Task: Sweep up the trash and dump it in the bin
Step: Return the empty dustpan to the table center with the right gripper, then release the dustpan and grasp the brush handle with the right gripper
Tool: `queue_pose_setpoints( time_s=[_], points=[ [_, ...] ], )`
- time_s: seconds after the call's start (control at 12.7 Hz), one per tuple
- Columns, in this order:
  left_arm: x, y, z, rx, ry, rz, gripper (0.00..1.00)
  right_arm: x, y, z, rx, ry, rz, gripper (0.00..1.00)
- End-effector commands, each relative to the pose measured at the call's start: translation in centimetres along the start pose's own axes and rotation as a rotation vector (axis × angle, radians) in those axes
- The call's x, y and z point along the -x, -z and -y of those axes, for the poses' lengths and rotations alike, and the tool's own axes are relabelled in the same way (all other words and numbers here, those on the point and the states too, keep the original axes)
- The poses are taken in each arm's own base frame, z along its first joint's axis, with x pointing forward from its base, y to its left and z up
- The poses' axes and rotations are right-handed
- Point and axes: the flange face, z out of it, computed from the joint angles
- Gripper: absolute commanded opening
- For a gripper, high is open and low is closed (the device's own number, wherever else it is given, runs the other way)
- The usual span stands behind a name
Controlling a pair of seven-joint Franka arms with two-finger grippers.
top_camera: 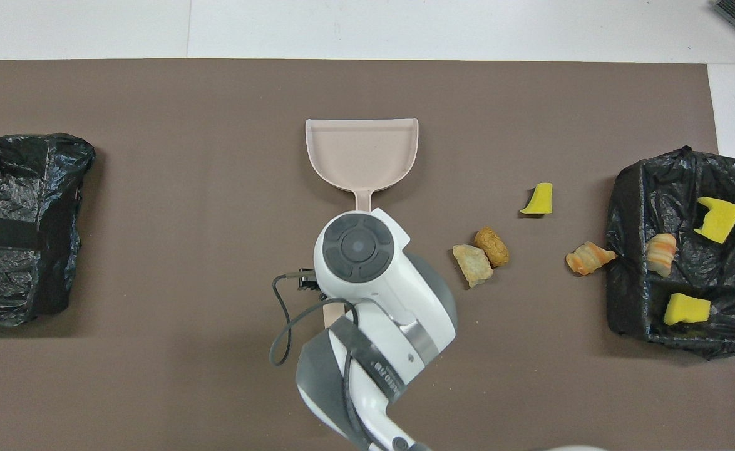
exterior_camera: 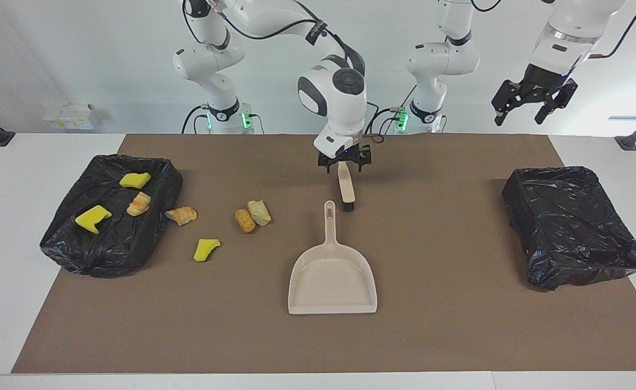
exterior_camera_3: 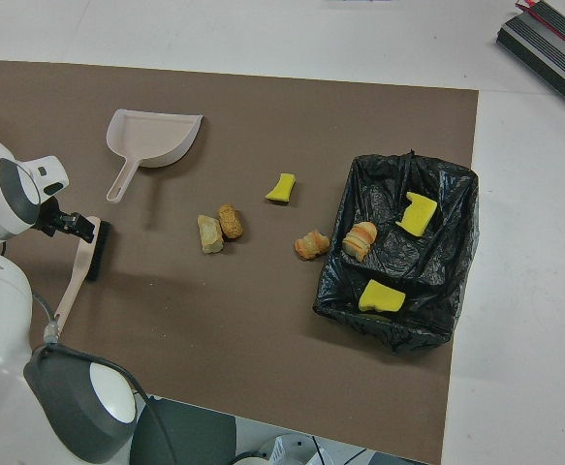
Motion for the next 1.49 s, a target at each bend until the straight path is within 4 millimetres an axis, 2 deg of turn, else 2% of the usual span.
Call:
queue_pose_setpoints(
  time_s=[0.0, 0.08, 0.24, 0.31, 0.39, 0.55, 0.79, 1.02, 1.26, 1.41],
  points=[
    [0.0, 0.4, 0.2, 0.011, 0.01, 0.005, 1.0, 4.7, -1.1, -1.4, 0.003, 0.005, -0.016, 1.0],
    [0.0, 0.4, 0.2, 0.011, 0.01, 0.005, 1.0, 6.0, -1.9, -1.8, 0.004, 0.0, -0.011, 1.0],
    [0.0, 0.3, 0.2, 0.011, 0.01, 0.005, 1.0, 7.1, -3.1, -2.6, -0.006, -0.007, -0.001, 0.92],
    [0.0, 0.3, 0.1, 0.01, 0.008, 0.006, 1.0, 7.3, -3.6, -2.7, -0.013, -0.017, 0.014, 0.86],
    [0.0, 0.3, 0.2, 0.01, 0.01, 0.006, 1.0, 8.4, -4.1, -2.0, -0.019, -0.001, 0.034, 0.83],
    [0.0, 0.3, 0.2, 0.01, 0.01, 0.006, 1.0, 8.8, -4.1, -1.7, -0.03, -0.001, 0.044, 0.79],
    [0.0, 0.4, 0.1, 0.01, 0.008, 0.005, 1.0, 9.7, -5.3, -0.9, -0.017, 0.021, 0.059, 0.74],
    [0.0, 0.3, 0.2, 0.01, 0.01, 0.006, 1.0, 9.7, -5.9, -1.0, -0.011, 0.038, 0.07, 0.69],
    [0.0, 0.3, 0.1, 0.01, 0.008, 0.006, 1.0, 9.7, -6.1, -0.9, -0.016, 0.035, 0.074, 0.4],
    [0.0, 0.3, 0.2, 0.01, 0.01, 0.006, 1.0, 9.5, -5.9, -0.7, -0.034, 0.029, 0.063, 0.29]
  ],
)
